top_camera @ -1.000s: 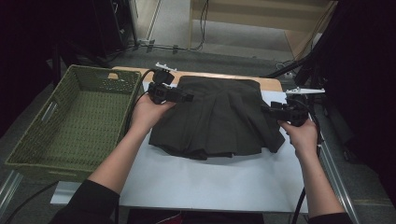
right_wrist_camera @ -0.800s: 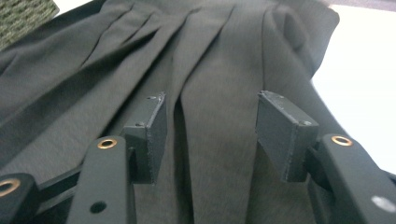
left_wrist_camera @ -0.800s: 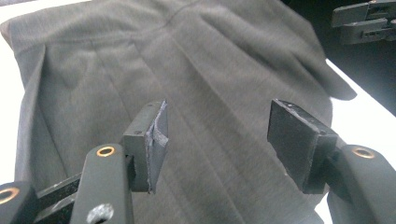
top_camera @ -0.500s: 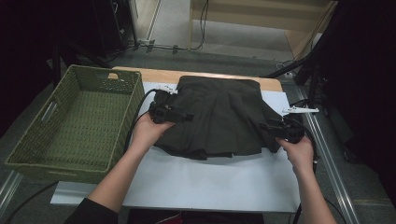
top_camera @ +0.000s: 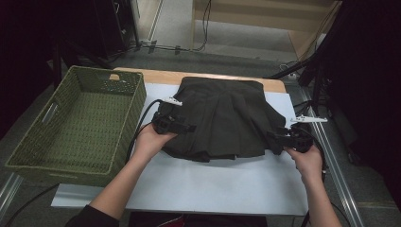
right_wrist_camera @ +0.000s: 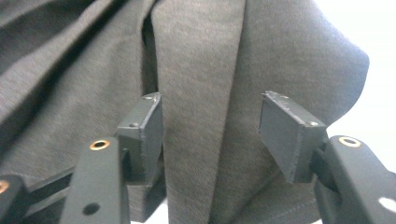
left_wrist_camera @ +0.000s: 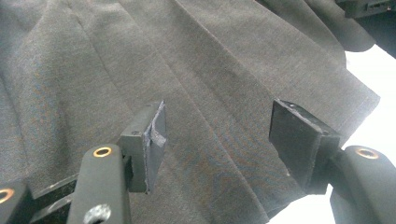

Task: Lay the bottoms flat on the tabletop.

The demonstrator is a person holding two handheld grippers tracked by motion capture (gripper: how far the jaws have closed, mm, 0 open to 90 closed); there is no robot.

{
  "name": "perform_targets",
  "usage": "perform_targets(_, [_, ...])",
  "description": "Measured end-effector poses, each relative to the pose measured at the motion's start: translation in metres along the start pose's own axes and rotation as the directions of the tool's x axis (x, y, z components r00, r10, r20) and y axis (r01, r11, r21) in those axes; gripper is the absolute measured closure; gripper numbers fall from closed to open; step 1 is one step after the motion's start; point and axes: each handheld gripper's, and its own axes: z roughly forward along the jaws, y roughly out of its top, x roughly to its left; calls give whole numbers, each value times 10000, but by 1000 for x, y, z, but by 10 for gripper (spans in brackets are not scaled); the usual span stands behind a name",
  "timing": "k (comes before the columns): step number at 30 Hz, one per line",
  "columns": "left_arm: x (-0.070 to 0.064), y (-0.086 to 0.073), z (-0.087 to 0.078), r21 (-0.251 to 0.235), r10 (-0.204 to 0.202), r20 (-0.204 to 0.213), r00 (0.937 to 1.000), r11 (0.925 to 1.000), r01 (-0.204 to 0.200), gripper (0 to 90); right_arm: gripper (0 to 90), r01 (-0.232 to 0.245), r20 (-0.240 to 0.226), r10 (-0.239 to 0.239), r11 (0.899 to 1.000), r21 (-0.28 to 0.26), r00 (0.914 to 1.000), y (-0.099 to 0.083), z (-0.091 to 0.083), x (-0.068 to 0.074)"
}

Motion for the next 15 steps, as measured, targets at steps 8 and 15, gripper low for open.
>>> perform_targets(8, [-5, -3, 1, -41, 97, 25, 9999, 9999, -97, 376, 291, -439, 136, 439, 9990, 6, 9989, -12, -5, -10])
perform_targets(15, [-11, -8, 5, 52, 225, 86, 9997, 9997, -225, 375, 233, -530, 40, 530, 9986, -3, 9986, -20, -2, -19])
